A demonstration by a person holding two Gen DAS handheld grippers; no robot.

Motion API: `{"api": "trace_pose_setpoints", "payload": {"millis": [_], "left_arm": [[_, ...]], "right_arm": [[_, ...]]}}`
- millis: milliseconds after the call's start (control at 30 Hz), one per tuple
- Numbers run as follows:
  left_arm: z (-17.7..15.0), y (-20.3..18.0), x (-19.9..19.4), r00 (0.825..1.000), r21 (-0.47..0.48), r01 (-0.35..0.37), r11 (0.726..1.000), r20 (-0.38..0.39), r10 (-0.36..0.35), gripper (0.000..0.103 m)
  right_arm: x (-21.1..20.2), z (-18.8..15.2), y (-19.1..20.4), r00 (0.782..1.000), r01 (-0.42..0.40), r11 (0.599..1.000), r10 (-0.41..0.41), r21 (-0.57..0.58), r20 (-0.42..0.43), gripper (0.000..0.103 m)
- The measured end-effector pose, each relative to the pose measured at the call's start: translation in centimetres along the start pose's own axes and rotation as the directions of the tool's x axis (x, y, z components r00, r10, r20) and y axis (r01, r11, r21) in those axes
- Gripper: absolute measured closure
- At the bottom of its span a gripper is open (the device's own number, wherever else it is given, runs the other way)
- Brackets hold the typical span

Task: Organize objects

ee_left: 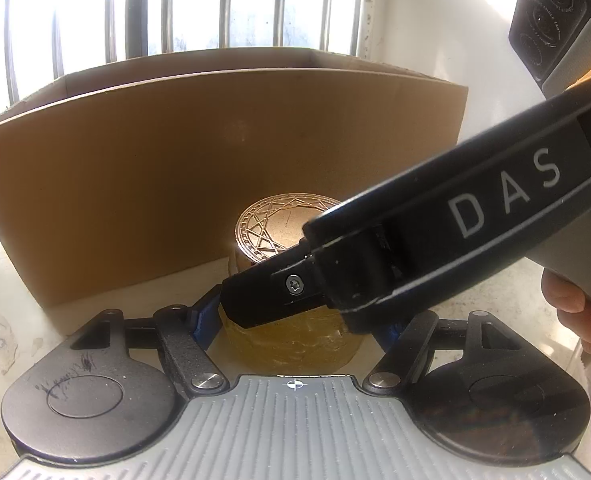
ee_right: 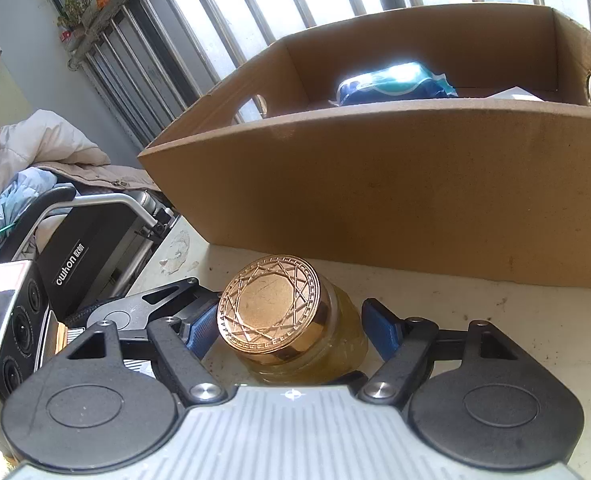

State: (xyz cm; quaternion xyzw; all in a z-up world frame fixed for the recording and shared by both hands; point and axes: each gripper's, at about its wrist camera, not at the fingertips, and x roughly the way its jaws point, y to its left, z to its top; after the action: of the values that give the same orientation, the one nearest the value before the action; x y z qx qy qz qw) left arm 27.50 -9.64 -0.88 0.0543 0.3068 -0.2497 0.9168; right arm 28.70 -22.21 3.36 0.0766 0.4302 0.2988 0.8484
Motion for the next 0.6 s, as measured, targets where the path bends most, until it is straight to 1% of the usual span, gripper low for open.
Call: {"api": "trace_pose_setpoints", "payload": {"millis": [100, 133, 167, 367, 400, 433, 533, 600], "left_arm": [[0.3, 0.0, 0.3, 1.0, 0.005, -0.004, 1.0, -0.001, 0.004, 0.03], [-1.2, -1.2, -1.4, 1.0, 0.007, -0.007, 1.0, -0.002, 0.007, 0.03], [-1.8, -1.7, -2.0, 1.0, 0.009, -0.009, 1.0, -0.003, 0.009, 0.03], [-1.7, -1.2, -1.2, 1.0, 0.033, -0.017, 0.999, -0.016, 0.018, 0.03], [-1.1, -0.2, 0.1, 1.0, 0.034, -0.016, 0.999, -0.019, 0.017, 0.029], [-0.9, 0.1, 0.5, 1.0, 0.034, -0.014, 0.999, -0.021, 0.014, 0.029], [-0.2, 0.3, 1.2, 1.0, 0.038, -0.006, 0.999, -0.029, 0.007, 0.024], [0.0, 0.2, 1.5, 0.999, 0.048, -0.002, 0.999, -0.036, 0.003, 0.018]], "right_arm": [[0.1, -0.1, -0.1, 1.0, -0.003, 1.0, 0.002, -0.005, -0.009, 0.022], [0.2, 0.0, -0.1, 1.0, -0.004, 1.0, 0.004, -0.006, -0.013, 0.022], [0.2, -0.1, -0.1, 1.0, -0.005, 1.0, 0.005, -0.006, -0.013, 0.022], [0.1, -0.1, -0.3, 1.0, -0.009, 1.0, 0.009, -0.003, -0.009, 0.022], [0.1, -0.1, -0.4, 1.0, -0.012, 1.0, 0.012, -0.001, -0.009, 0.022], [0.1, -0.1, -0.6, 1.0, -0.018, 1.0, 0.018, 0.006, -0.009, 0.022], [-0.1, 0.0, -1.1, 0.999, -0.037, 0.999, 0.037, 0.03, -0.008, 0.022], [-0.1, 0.0, -1.4, 0.999, -0.051, 0.998, 0.051, 0.043, -0.006, 0.022]]}}
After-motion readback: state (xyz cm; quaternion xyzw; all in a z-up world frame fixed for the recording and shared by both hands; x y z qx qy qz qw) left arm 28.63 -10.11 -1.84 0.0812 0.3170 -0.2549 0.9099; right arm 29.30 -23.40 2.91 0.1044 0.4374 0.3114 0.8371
